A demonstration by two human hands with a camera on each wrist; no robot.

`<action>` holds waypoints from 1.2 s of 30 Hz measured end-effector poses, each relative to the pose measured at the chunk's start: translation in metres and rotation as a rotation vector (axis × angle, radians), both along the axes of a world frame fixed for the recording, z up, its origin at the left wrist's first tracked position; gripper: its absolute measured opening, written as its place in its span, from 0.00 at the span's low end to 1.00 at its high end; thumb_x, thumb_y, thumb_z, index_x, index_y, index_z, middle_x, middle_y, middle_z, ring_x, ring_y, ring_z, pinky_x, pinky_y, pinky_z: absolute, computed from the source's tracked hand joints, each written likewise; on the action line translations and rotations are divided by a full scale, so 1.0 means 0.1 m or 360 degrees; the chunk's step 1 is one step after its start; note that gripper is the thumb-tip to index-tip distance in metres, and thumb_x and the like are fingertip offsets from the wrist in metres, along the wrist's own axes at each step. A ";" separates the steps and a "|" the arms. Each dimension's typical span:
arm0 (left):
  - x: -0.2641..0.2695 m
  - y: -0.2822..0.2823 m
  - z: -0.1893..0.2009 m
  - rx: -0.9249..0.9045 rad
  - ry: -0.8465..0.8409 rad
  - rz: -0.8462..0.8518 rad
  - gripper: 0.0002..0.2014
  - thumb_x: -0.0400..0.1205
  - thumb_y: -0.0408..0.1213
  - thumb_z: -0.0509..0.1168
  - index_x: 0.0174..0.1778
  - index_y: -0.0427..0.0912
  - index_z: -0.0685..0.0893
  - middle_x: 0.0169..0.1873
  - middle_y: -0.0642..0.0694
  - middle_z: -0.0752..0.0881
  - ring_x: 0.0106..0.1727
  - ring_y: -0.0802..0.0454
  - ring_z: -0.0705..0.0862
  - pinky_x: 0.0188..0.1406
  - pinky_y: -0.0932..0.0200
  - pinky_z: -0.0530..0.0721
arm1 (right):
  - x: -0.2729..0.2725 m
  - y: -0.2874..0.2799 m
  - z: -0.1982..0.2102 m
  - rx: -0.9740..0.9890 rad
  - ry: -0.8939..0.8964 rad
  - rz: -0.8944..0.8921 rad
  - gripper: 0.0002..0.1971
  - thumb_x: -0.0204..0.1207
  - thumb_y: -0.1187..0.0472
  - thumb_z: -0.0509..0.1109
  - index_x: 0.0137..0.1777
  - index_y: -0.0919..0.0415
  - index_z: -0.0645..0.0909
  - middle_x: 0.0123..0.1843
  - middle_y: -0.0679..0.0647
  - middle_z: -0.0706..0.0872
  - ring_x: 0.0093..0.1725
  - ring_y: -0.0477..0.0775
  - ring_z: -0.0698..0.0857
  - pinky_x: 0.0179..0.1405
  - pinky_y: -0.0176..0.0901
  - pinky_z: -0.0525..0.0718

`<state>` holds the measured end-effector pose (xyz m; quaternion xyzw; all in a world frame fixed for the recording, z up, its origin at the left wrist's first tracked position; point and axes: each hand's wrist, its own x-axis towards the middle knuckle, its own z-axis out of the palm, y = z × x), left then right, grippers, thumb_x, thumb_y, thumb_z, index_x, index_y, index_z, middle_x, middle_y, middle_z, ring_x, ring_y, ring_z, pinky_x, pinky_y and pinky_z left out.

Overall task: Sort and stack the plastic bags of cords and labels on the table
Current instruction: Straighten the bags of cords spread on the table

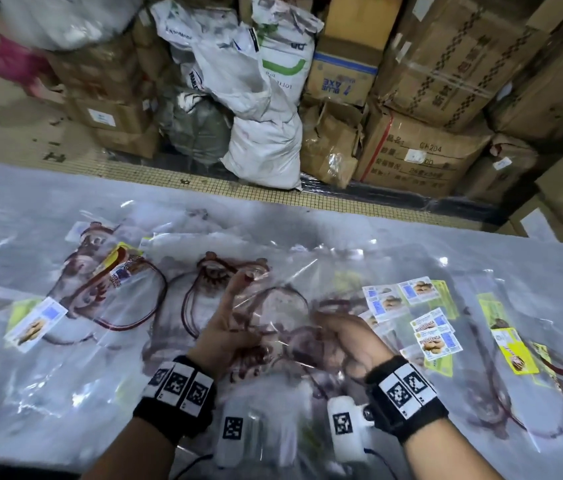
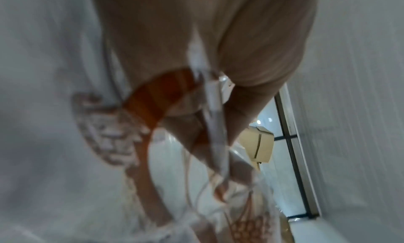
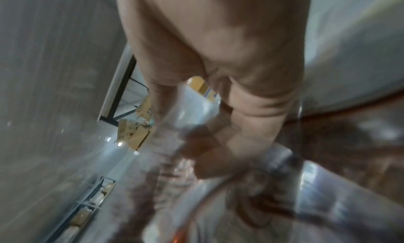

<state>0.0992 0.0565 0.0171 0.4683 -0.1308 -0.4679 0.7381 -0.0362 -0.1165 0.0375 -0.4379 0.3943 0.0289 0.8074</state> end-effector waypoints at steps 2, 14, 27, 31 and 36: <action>0.07 0.12 -0.06 0.0060 -0.0160 0.0052 0.52 0.66 0.05 0.62 0.80 0.53 0.60 0.61 0.40 0.88 0.42 0.43 0.90 0.30 0.58 0.87 | 0.06 0.02 -0.03 0.0076 -0.0010 0.0003 0.12 0.79 0.66 0.74 0.58 0.71 0.78 0.50 0.77 0.87 0.25 0.57 0.88 0.16 0.42 0.82; 0.42 0.41 -0.26 0.2192 -0.1406 -0.0011 0.42 0.74 0.61 0.66 0.80 0.52 0.55 0.78 0.39 0.56 0.78 0.33 0.57 0.77 0.34 0.61 | 0.17 -0.01 -0.25 -0.0563 0.0093 0.0088 0.10 0.80 0.78 0.66 0.60 0.71 0.77 0.40 0.65 0.90 0.35 0.60 0.90 0.32 0.51 0.90; 0.73 0.39 -0.09 0.2128 -0.1117 0.0306 0.28 0.71 0.60 0.69 0.62 0.45 0.82 0.60 0.37 0.82 0.62 0.36 0.81 0.65 0.43 0.79 | 0.17 -0.12 -0.28 -0.0318 -0.0088 0.0026 0.16 0.81 0.66 0.71 0.65 0.72 0.76 0.48 0.72 0.90 0.37 0.66 0.90 0.41 0.56 0.90; 0.59 0.29 -0.07 0.2360 -0.1325 0.0116 0.24 0.76 0.57 0.69 0.61 0.45 0.76 0.63 0.37 0.71 0.67 0.36 0.71 0.65 0.45 0.74 | 0.18 -0.12 -0.33 -0.0277 -0.0135 0.0065 0.24 0.70 0.71 0.79 0.66 0.71 0.78 0.54 0.71 0.89 0.50 0.77 0.89 0.60 0.71 0.85; 0.53 0.30 -0.10 0.2182 -0.1348 0.0187 0.10 0.74 0.41 0.67 0.50 0.48 0.76 0.57 0.40 0.74 0.62 0.37 0.72 0.61 0.48 0.73 | 0.21 -0.15 -0.35 -0.0546 0.0018 -0.0003 0.17 0.74 0.79 0.72 0.61 0.69 0.80 0.55 0.70 0.89 0.53 0.72 0.90 0.55 0.62 0.89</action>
